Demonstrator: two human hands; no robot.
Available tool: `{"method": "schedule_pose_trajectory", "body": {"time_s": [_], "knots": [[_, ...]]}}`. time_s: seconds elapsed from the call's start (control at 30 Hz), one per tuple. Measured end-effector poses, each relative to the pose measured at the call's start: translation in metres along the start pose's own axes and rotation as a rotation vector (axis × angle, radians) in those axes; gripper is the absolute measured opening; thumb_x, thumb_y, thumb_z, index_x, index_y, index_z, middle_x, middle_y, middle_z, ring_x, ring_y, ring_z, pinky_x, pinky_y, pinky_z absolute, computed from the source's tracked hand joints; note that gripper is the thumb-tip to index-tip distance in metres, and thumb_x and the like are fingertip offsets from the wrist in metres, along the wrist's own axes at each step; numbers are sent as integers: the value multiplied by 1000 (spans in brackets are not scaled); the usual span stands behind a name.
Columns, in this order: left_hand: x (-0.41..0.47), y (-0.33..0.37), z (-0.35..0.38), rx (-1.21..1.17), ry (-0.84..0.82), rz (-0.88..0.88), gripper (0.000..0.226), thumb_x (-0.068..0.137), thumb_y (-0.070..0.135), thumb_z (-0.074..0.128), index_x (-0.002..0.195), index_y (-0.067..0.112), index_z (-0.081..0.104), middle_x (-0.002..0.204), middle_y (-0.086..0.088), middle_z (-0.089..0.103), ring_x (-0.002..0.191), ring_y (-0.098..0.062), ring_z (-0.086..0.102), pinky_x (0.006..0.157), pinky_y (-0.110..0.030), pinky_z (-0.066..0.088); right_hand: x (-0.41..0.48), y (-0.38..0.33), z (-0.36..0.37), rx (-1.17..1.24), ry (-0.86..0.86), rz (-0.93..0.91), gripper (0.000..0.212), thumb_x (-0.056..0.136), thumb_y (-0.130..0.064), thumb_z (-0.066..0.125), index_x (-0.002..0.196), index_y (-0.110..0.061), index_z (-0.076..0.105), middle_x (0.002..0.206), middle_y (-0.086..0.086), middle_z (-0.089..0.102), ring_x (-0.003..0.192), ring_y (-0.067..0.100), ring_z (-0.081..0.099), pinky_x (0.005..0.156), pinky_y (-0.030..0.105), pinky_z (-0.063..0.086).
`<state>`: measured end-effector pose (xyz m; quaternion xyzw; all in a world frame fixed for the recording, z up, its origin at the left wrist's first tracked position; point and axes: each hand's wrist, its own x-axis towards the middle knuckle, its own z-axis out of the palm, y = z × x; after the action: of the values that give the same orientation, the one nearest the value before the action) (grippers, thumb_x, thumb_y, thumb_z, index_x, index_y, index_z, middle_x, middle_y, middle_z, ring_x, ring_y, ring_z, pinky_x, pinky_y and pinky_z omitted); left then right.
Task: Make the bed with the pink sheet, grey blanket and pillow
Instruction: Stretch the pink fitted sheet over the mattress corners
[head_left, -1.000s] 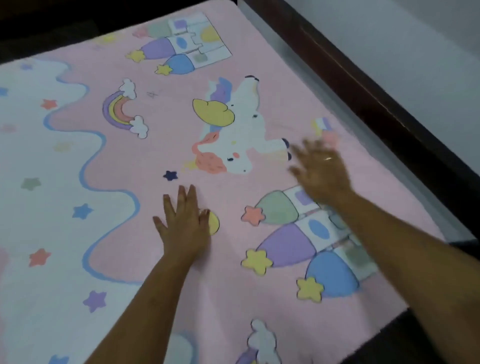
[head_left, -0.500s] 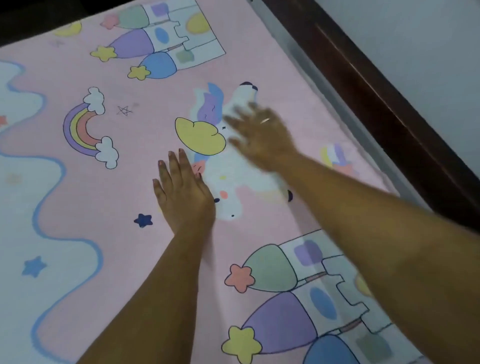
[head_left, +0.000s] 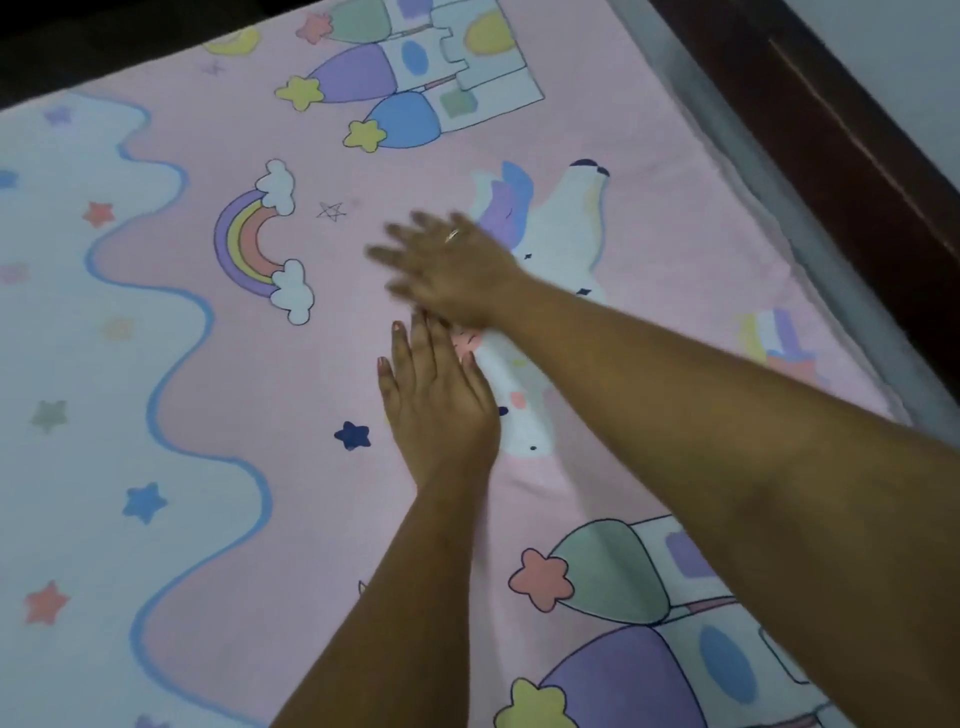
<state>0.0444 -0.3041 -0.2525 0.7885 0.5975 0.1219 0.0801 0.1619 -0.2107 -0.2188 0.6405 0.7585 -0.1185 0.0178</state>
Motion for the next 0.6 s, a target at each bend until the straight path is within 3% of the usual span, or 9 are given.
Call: {"method": "schedule_pose_trajectory", "body": {"time_s": [0.07,0.2,0.33,0.4,0.47,0.6], "knots": [[1,-2,1,11,-8,4,57,94,31,18,148,12,28,153,-4,30,143,-23,22,115,-40,13,1,39,0,-1,88,176,53,99,-51,24,150,-37,17,160,-6,11,147,20,8,116,41,5],[0,-4,2,17,-15,14,57,95,31,20,149,14,26,155,-2,27,144,-22,20,116,-40,12,-28,133,-12,10,202,698,60,97,-56,23,151,-32,15,160,-1,11,147,25,9,116,47,4],[3,-5,5,31,-9,18,57,95,31,24,149,13,26,155,-2,27,143,-23,22,115,-39,9,-73,171,-23,316,249,1184,67,93,-55,12,151,-20,17,156,9,21,142,31,20,116,44,10],[3,-5,6,32,-21,18,57,95,31,24,149,13,26,155,-3,26,144,-23,21,115,-39,8,-80,153,-22,208,388,1121,62,99,-45,24,151,-12,17,156,11,23,142,29,23,115,43,13],[3,-2,3,31,-43,13,58,94,32,20,149,14,24,155,-2,25,144,-23,20,115,-39,8,-72,119,-18,40,461,851,61,100,-40,29,152,-12,14,159,10,14,146,27,13,117,45,4],[5,-5,-13,-40,-163,58,60,95,37,13,151,17,10,159,1,9,147,-18,4,116,-35,-2,-48,39,8,8,224,477,60,99,-51,20,152,-24,15,160,4,8,147,24,7,116,46,0]]}}
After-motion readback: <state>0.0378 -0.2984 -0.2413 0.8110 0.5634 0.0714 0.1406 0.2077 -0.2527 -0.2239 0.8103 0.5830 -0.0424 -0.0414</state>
